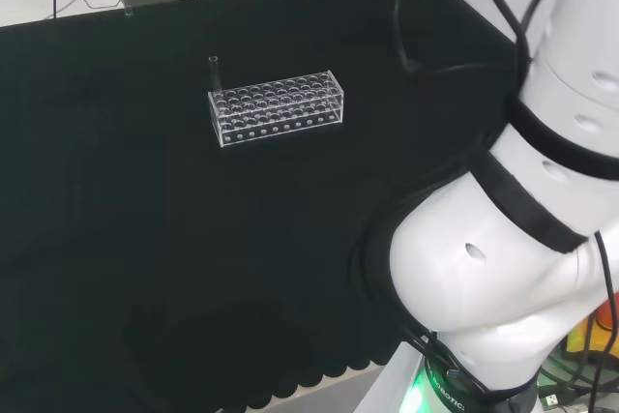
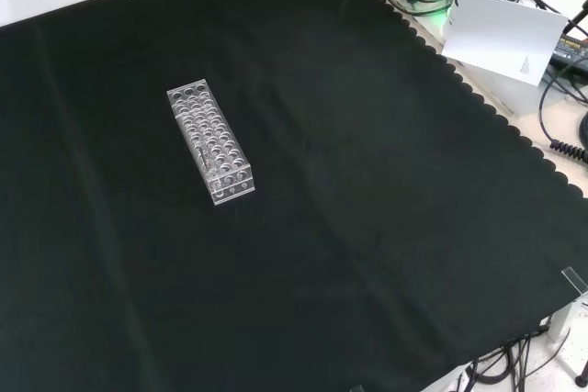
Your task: Pick up the test tube.
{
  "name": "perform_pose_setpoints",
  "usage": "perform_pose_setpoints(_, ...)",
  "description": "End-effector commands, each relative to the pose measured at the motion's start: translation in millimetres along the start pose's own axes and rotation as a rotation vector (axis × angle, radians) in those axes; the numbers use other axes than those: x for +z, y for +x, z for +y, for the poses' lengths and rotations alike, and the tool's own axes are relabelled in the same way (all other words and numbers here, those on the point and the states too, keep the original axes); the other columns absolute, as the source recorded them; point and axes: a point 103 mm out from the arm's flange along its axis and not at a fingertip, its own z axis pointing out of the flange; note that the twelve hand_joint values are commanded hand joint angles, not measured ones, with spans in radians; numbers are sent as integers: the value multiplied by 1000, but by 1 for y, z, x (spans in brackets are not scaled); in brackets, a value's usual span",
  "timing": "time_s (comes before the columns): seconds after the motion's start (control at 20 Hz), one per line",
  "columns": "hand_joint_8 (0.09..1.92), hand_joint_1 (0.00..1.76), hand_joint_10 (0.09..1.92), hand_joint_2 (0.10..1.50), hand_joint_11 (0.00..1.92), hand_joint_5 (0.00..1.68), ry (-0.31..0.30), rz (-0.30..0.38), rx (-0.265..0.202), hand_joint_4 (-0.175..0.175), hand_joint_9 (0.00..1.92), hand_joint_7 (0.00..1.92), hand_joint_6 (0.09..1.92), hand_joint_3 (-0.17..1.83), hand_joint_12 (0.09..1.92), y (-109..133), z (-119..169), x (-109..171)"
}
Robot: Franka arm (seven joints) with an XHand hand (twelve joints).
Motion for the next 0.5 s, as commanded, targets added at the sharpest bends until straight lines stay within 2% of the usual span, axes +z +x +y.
perform_pose_setpoints(0.05, 907, 716, 961, 1114, 60, 275, 98, 20, -47, -92, 199, 157, 87, -175, 1579, 6, 41, 21)
perform_pose_setpoints(0.25, 914, 720, 961, 1116, 73, 280, 150, 39, -56, -94, 219, 171, 87, -175, 1574, 9, 65, 38)
perform_pose_setpoints(0.5, 938, 744, 917, 1125, 216, 335, 172, 63, -68, -111, 386, 331, 87, -175, 1516, 11, 91, 55)
